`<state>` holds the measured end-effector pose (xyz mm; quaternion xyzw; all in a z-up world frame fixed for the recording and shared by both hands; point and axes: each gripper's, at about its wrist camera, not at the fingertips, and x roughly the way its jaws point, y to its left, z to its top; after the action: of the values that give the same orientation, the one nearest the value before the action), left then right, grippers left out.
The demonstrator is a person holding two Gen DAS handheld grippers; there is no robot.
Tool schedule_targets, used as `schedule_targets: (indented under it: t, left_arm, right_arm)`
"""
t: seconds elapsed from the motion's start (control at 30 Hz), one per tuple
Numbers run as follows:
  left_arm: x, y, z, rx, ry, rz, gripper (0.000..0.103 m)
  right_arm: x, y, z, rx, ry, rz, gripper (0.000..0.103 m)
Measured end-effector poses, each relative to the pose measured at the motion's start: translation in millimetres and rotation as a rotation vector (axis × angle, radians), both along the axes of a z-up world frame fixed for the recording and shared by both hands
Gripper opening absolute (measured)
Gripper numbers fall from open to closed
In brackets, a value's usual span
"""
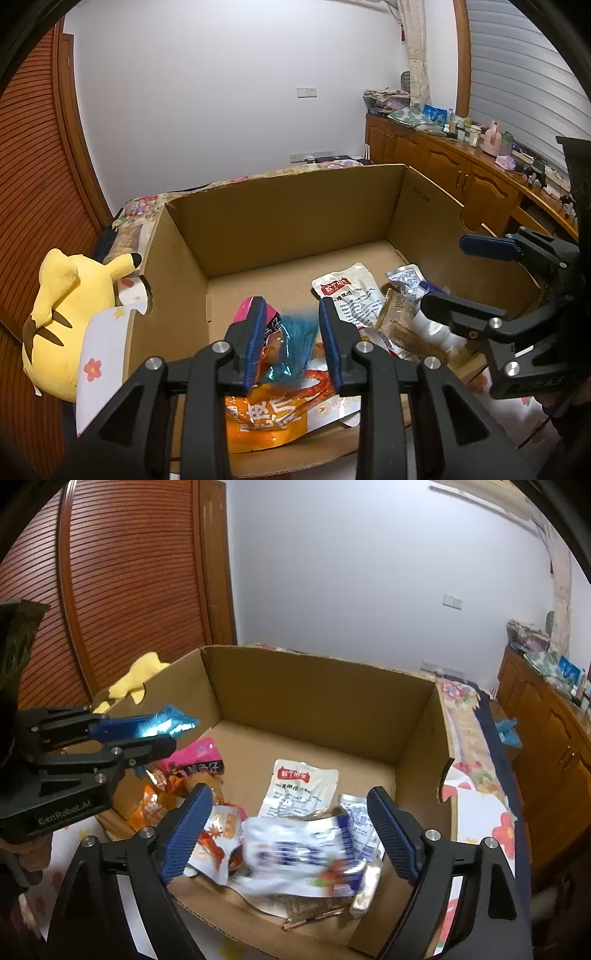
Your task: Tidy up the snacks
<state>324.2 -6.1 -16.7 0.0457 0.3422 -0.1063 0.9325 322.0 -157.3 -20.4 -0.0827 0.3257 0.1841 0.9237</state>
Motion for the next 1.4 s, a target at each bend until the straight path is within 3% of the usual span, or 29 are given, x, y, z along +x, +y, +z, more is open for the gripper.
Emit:
schedule_targets:
  t: [0.3, 0.63, 1.07, 1.23, 1.4]
  left_arm:
    - [-10.9, -2.6, 3.9, 0.012, -0.012, 0.013, 0.032]
    - [-65.5, 4.0, 36.4, 0.002, -0.096, 0.052, 0.043]
    - [-146.0, 17.4, 79.0, 0.013, -0.229, 0.053, 0.054]
    - [-170.7, 17.1, 88.2, 0.024, -0.287, 0.053, 0.068]
    - [-184.7, 17.2, 91.5, 0.027, -0.285, 0.069, 0.07]
  right_arm:
    - [-11.6, -5.7, 6.3, 0.02, -0.027, -0.02, 0.088]
    - [-42.1, -8.7, 33.3, 0.057, -0.098, -0.018, 0.088]
    - [-129.0, 4.5, 79.6, 0.066, -0.244, -0.041, 0.088]
    - [-154.0, 8.3, 89.5, 0.065, -0.276, -0.054, 0.089]
    - [-175.9, 9.7, 94.1, 0.066, -0.303, -0.074, 0.092]
